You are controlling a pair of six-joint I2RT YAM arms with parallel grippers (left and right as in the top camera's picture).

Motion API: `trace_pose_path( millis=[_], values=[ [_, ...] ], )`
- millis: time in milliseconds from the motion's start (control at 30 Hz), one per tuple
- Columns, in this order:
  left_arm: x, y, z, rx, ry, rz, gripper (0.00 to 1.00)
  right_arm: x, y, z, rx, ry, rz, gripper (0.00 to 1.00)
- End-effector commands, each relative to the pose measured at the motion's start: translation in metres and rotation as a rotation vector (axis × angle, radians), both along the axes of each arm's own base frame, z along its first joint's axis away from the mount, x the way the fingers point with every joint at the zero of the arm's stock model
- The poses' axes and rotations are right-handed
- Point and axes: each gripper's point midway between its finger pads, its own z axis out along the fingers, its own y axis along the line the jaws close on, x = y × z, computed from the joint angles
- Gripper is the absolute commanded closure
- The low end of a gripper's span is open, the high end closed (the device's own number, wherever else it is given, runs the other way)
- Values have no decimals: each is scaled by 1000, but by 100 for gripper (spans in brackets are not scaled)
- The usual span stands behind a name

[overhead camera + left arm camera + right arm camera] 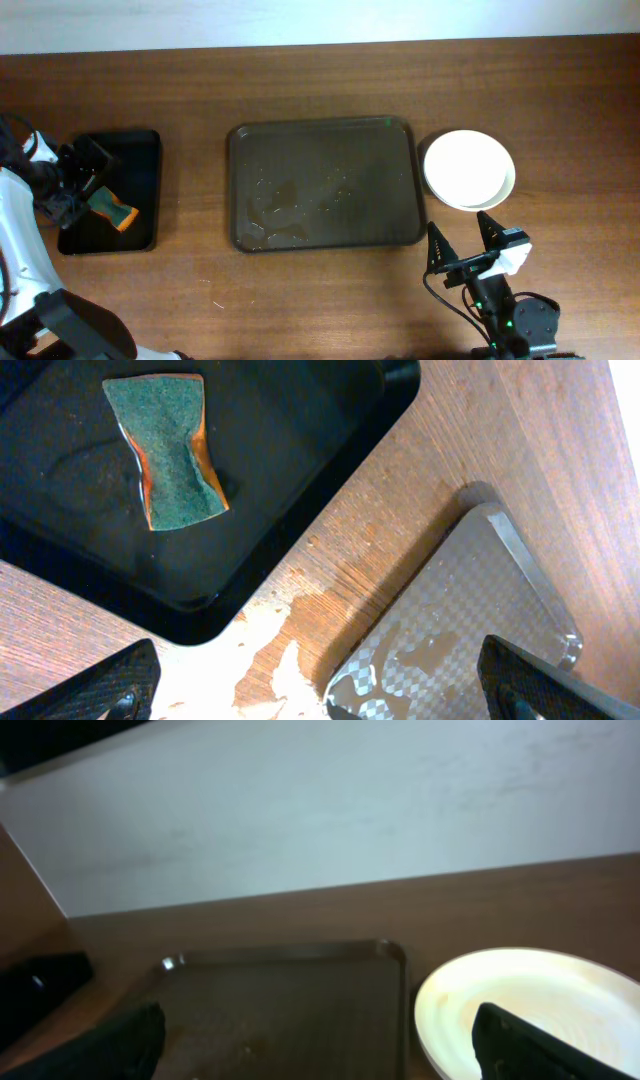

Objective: Clean dirty plates on tray and stack at the side

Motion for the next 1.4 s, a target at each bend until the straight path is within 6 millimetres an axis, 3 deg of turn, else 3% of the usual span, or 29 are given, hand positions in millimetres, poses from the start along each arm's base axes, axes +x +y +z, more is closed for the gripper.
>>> trace_pose_path(
  millis=[0,67,167,200,733,800,900,933,1000,1100,1267,1367],
  values=[
    [0,1,5,6,-17,-8,0,6,-15,-11,-12,-10,-87,2],
    [0,1,5,6,-17,-8,0,8,-30,-24,-20,43,-174,2],
    [0,1,5,6,-17,-8,0,8,-37,-30,-298,25,-200,2],
    [0,1,5,6,-17,-8,0,8,-38,-30,-314,24,-208,2],
    [0,1,5,7,-17,-8,0,8,-38,-30,-313,24,-206,2],
    [-14,15,5,105,45,21,0,8,-38,-30,-313,24,-206,2],
    [-47,-8,0,205,100,-18,0,8,-38,-30,-313,24,-206,2],
    [-50,-20,-6,275,70,-101,0,8,-38,-30,-313,24,-206,2],
    [-50,-62,-20,408,-105,-325,0,8,-38,-30,-313,24,-206,2],
    [-60,-112,-42,517,-424,-425,0,8,-38,-30,-313,24,-206,2],
    [-68,-149,-66,564,-906,-464,0,8,-38,-30,-313,24,-206,2],
    [-73,-150,-63,598,-971,-450,0,8,-38,-30,-313,24,-206,2]
  ],
)
